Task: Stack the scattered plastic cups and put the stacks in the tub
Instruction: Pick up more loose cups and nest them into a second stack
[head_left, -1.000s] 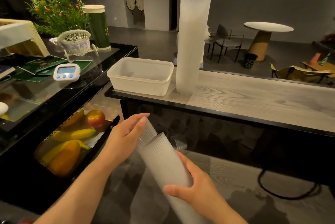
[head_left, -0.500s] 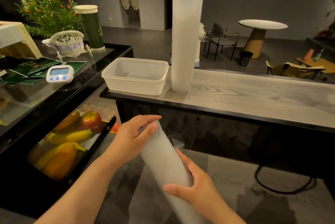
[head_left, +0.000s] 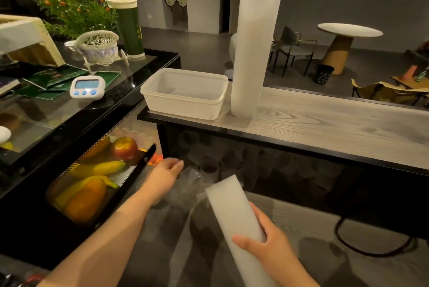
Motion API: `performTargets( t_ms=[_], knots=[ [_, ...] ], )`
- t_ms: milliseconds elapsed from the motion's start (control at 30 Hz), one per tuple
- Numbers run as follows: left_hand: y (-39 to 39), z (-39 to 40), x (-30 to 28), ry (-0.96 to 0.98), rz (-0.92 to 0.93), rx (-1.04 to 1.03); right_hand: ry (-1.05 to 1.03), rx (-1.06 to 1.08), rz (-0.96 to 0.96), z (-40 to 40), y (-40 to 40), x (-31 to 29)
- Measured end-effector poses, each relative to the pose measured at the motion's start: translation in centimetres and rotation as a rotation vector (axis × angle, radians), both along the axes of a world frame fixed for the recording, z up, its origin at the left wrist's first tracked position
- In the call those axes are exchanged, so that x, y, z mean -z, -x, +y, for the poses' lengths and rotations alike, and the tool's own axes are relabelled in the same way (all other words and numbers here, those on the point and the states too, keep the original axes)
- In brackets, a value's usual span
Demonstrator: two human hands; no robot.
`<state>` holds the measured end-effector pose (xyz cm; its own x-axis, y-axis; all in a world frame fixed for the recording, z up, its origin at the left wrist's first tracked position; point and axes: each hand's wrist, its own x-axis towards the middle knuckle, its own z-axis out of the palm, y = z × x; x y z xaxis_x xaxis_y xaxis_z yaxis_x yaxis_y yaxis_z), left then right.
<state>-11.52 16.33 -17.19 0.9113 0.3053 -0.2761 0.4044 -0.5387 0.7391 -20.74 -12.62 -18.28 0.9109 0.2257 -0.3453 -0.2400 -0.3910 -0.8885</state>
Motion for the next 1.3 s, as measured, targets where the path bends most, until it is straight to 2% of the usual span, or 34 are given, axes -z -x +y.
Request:
performTargets(
  t_ms=[67,100,200,333,500,567,600,633,700,733,800,967,1167,1233,1300],
  knots=[
    [-1.2,2.4,3.4,-0.356,0.095,0.104,0.059,-0.003,0.010,-0.4,-0.3,0.2],
    [-1.4,2.9,4.8,-0.447,0.109,0.187,0.078,-0.003,0.010,-0.5,-0.4,0.2],
    [-1.2,1.9,7.2,-0.464,0.151,0.306,0.122,-0.001,0.006,-0.7,-0.7,-0.1],
    [-2.0,0.5,9.5,-0.471,0.183,0.358,0.116,0.015,0.016,-0.6,-0.8,-0.2],
    [-1.9,0.1,8.9,-0.524,0.126,0.206,0.121,0.034,0.040,-1.1,-1.1,-0.2],
    [-1.3,0.3,7.3,-0.461,0.087,0.077,0.128,0.033,0.042,-1.3,-1.3,-0.2],
    [-0.9,0.4,6.5,-0.368,0.057,-0.009,0.129,0.028,0.046,-1.3,-1.3,-0.2],
    [-0.5,0.3,5.5,-0.197,0.019,-0.112,0.129,0.019,0.052,-1.2,-1.4,-0.1],
    [0.5,-0.1,3.4,0.336,-0.056,-0.285,0.137,-0.016,0.058,-0.8,-1.5,-0.2],
    [1.1,-0.5,2.3,0.562,-0.083,-0.300,0.144,-0.036,0.052,-0.6,-1.5,-0.2],
    [2.3,-1.2,0.4,0.805,-0.133,-0.231,0.150,-0.081,0.043,-0.1,-1.6,-0.4],
    [4.3,-2.5,-2.7,0.880,-0.251,-0.031,0.156,-0.174,-0.008,1.2,-1.6,-1.0],
    [5.4,-2.6,-3.9,0.733,-0.225,0.144,0.136,-0.202,-0.044,1.6,-0.9,-1.3],
    [5.7,-2.7,-4.4,0.713,-0.261,0.163,0.127,-0.199,-0.045,1.8,-0.7,-1.3],
    [5.9,-2.6,-5.0,0.614,-0.317,0.205,0.104,-0.188,-0.047,1.8,-0.4,-1.4]
  ],
)
